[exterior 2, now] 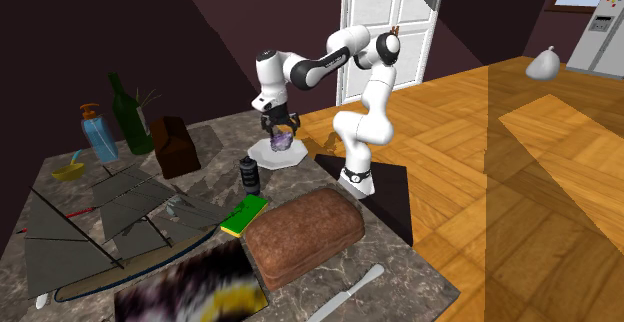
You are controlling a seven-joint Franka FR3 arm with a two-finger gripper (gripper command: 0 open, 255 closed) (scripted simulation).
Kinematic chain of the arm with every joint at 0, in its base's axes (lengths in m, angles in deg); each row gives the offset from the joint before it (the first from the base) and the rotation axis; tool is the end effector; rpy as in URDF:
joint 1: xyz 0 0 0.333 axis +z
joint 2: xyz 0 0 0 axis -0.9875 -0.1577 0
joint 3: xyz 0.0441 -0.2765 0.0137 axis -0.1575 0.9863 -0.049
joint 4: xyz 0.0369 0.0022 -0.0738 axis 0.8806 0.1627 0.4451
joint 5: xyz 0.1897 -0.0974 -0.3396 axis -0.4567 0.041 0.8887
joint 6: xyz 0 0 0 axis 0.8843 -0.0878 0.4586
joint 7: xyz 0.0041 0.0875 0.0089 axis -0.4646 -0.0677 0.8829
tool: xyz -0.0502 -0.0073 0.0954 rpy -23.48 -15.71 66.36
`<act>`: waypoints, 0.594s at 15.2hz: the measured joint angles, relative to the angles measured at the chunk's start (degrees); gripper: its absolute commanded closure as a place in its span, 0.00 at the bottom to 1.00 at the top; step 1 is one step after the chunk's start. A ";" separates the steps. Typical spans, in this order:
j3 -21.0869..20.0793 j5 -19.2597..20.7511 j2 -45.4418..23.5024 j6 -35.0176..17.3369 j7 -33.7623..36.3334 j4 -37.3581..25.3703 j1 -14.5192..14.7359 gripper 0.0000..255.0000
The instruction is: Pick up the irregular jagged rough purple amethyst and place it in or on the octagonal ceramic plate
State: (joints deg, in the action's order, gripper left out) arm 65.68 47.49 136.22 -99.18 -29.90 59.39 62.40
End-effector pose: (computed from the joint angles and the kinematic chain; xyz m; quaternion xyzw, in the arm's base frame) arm 0.1510 -0.3332 0.4335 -0.9897 -0.1146 0.0789 0.0343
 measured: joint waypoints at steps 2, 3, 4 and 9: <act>-0.09 -0.45 -0.74 0.52 -0.15 -1.24 0.49 0.00; -0.60 -1.11 -1.23 1.83 -0.49 -3.11 0.90 0.00; -1.41 -1.89 -1.47 3.30 -0.59 -4.79 1.23 0.00; -2.71 -3.17 -2.01 5.65 -0.69 -7.52 1.81 0.00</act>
State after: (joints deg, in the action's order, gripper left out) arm 62.97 44.32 134.21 -93.53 -30.59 51.88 64.21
